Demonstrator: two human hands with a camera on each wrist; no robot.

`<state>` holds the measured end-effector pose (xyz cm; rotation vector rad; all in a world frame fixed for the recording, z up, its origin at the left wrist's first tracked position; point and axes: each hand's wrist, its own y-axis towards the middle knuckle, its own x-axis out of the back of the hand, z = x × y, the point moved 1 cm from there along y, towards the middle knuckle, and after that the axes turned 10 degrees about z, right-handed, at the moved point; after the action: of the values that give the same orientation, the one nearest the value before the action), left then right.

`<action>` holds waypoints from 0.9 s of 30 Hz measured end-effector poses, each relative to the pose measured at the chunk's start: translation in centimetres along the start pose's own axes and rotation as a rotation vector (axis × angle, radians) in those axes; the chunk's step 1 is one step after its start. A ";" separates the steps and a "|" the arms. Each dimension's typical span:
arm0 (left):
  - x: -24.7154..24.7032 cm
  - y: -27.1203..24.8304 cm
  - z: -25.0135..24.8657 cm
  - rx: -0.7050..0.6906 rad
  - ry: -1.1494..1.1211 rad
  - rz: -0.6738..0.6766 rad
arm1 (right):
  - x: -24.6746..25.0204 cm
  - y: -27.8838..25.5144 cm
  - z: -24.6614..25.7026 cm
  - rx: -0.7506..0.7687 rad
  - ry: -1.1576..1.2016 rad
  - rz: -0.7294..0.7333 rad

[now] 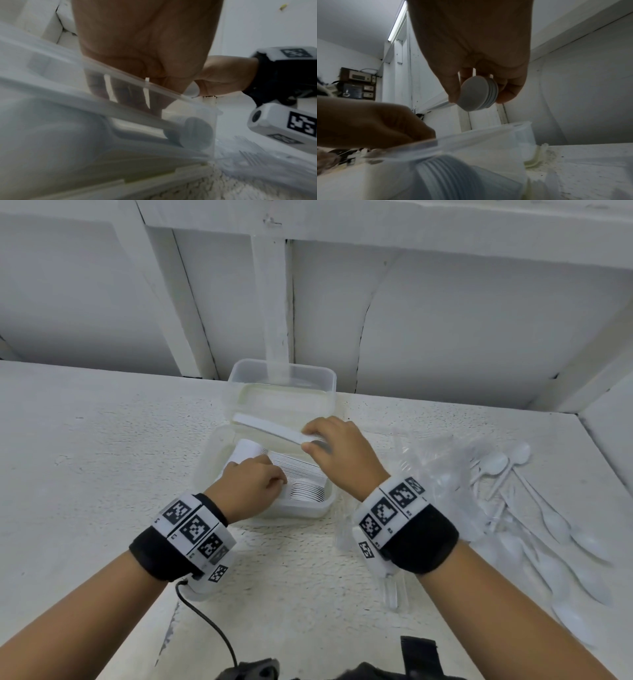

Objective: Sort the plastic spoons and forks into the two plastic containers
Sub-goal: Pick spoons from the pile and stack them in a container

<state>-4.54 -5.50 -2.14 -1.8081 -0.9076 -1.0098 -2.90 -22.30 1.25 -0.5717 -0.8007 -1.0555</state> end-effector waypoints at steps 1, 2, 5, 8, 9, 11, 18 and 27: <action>-0.2 -0.3 0.2 -0.012 0.010 -0.011 | -0.5 0.4 0.5 0.007 -0.013 0.038; -0.3 -0.7 0.3 -0.033 0.012 -0.036 | -1.0 0.7 0.9 0.009 -0.036 0.076; -0.7 -1.6 0.7 -0.144 -0.050 -0.114 | -2.3 1.4 1.6 -0.010 -0.150 0.176; -0.5 -2.6 0.6 -0.163 -0.137 -0.134 | -3.2 1.7 1.7 -0.058 -0.236 0.260; -0.2 -2.9 0.6 -0.161 -0.179 -0.161 | -3.4 1.6 1.6 -0.070 -0.261 0.282; 0.6 -3.4 0.9 -0.141 -0.253 -0.275 | -3.6 1.6 1.6 -0.088 -0.307 0.332; 1.5 -2.3 5.1 0.276 -0.307 -0.516 | -3.7 1.8 1.5 -0.142 -0.234 0.427; 1.1 -2.2 5.5 0.440 -0.435 -0.384 | -3.9 1.5 1.1 -0.073 -0.214 0.427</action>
<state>-4.47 0.50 -2.10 -1.5227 -1.6506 -0.5696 -2.89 -18.76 -1.28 -0.8846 -0.7835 -0.6387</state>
